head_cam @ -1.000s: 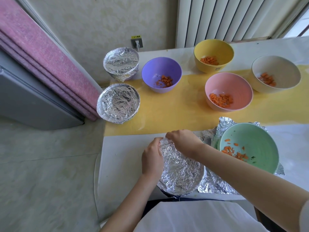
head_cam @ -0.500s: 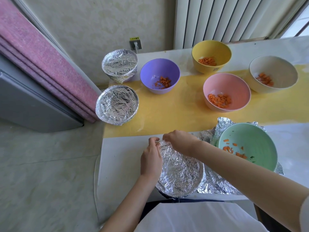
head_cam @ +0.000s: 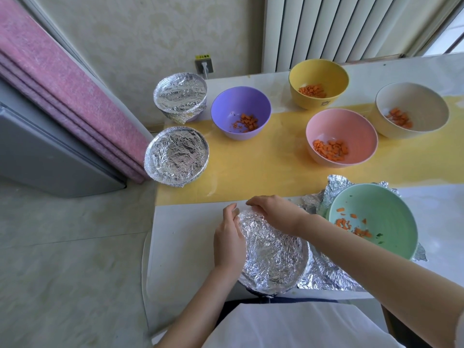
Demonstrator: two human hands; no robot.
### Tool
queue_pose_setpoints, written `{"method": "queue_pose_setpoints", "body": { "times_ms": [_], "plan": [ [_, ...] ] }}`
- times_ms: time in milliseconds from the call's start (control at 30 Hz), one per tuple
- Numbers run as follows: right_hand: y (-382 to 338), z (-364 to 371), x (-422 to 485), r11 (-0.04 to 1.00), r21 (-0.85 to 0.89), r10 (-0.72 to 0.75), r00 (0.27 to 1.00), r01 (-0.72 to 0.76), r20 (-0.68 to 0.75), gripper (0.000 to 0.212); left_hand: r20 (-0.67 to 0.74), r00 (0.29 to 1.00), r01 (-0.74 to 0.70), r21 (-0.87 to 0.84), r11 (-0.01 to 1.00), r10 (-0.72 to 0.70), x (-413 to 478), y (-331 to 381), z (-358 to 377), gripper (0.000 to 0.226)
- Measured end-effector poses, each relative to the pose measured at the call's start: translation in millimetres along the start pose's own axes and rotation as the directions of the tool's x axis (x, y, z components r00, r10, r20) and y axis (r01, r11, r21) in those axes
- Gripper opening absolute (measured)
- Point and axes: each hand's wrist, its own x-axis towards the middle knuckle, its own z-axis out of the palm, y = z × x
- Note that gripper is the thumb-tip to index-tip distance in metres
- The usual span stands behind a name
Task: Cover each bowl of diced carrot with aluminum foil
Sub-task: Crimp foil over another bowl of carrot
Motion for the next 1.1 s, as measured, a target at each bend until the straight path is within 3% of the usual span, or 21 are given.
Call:
{"method": "queue_pose_setpoints", "body": {
  "times_ms": [133,433,700,967,1100],
  "plan": [
    [6,-6,-7,0.999,0.036,0.019,0.998,-0.017,-0.058,0.03,-0.005,0.999,0.032,-0.02,0.999,-0.032,-13,5,4,0.045],
    [11,-2,-7,0.999,-0.03,-0.018,0.996,0.015,-0.092,0.022,0.024,0.998,-0.05,0.002,0.999,0.05,9,5,2,0.028],
    [3,-4,-7,0.957,-0.284,-0.07,0.997,0.06,-0.024,0.03,-0.018,0.995,-0.102,0.029,0.994,0.103,8,4,3,0.021],
    [-2,-6,-4,0.953,-0.296,-0.069,0.998,0.066,0.001,0.036,0.002,0.995,-0.103,0.043,0.994,0.103,6,5,4,0.021],
    [-5,-6,-4,0.945,-0.315,-0.091,0.996,0.089,0.008,0.027,-0.007,0.992,-0.122,0.053,0.991,0.123,6,6,3,0.019]
  ]
}}
